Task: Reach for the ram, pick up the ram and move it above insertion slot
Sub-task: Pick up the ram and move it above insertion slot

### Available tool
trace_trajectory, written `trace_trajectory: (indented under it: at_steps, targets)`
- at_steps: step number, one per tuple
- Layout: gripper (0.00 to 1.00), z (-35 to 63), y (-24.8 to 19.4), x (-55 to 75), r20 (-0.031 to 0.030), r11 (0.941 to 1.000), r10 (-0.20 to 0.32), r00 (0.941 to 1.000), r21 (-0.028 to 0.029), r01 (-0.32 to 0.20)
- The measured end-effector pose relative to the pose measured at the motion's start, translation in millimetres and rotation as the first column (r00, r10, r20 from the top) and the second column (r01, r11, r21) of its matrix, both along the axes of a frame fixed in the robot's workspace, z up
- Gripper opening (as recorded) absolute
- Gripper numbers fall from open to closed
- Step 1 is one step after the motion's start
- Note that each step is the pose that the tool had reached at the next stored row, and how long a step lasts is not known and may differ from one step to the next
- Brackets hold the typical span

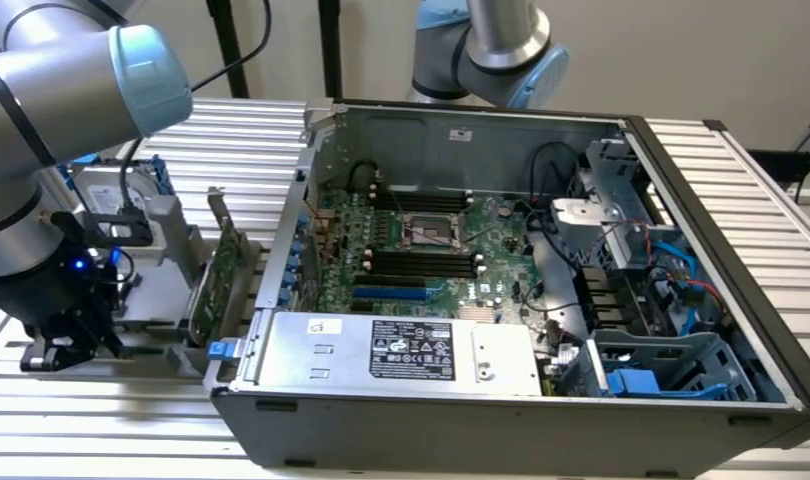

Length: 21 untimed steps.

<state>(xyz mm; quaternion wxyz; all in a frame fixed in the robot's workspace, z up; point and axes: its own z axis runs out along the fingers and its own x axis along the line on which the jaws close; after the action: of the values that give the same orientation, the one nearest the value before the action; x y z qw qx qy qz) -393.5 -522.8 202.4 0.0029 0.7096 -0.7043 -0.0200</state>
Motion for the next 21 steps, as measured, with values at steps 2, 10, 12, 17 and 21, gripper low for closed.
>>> trace_trajectory:
  at_steps: [2,10,12,17,21]
  targets:
    - [0.14,4.1,0.0,0.0,-0.0002,1.0000,0.000,1.0000,-0.0001,0.000]
    - [0.14,37.0,0.0,0.0,0.0000,1.0000,0.000,1.0000,0.0001,0.000]
    - [0.14,46.5,0.0,0.0,-0.0002,1.0000,0.000,1.0000,-0.0001,0.000]
    - [0.14,68.9,0.0,0.7,-0.0001,1.0000,0.000,1.0000,0.0000,0.000]
    - [0.14,87.4,0.0,3.7,-0.0002,1.0000,0.000,1.0000,-0.0001,0.000]
